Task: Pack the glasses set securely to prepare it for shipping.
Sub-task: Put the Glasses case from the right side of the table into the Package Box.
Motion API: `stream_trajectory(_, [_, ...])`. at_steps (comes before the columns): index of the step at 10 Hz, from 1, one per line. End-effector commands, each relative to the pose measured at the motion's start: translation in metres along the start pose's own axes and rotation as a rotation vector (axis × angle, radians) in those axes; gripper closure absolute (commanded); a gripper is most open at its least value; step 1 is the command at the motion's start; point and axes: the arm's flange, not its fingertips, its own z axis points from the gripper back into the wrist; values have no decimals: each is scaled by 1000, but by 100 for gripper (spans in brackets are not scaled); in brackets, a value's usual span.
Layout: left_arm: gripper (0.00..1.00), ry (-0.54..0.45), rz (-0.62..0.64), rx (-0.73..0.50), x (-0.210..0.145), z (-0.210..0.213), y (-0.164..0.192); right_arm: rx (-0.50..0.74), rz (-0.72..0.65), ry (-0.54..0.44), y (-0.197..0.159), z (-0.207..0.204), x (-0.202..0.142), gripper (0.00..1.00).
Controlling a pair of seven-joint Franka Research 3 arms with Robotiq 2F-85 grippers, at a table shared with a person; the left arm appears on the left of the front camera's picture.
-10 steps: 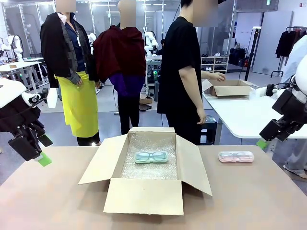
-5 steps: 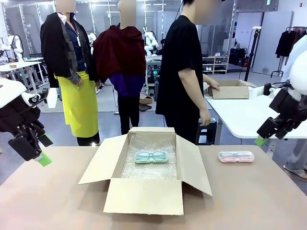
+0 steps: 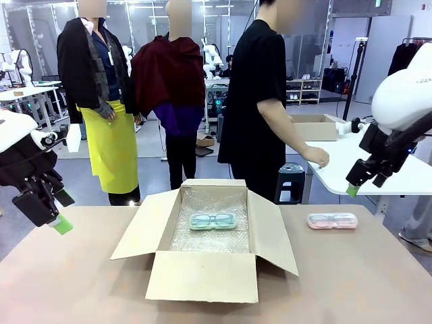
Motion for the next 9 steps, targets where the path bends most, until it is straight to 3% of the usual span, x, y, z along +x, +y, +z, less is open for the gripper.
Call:
stream_trajectory(1, [0,-20,-4,5,0,0,0,-82,161,-66,-8,-6,29,0])
stream_trajectory(3, [0,-20,-4,5,0,0,0,-178,512,-82,-33,-24,72,0])
stream_trajectory(4, [0,-20,-4,5,0,0,0,-90,645,-13,-42,-34,91,0])
stream_trajectory(6, [0,-20,-4,5,0,0,0,-28,712,42,-56,-49,124,0])
stream_trajectory(9, [0,-20,-4,5,0,0,0,72,1018,256,-76,-77,140,0])
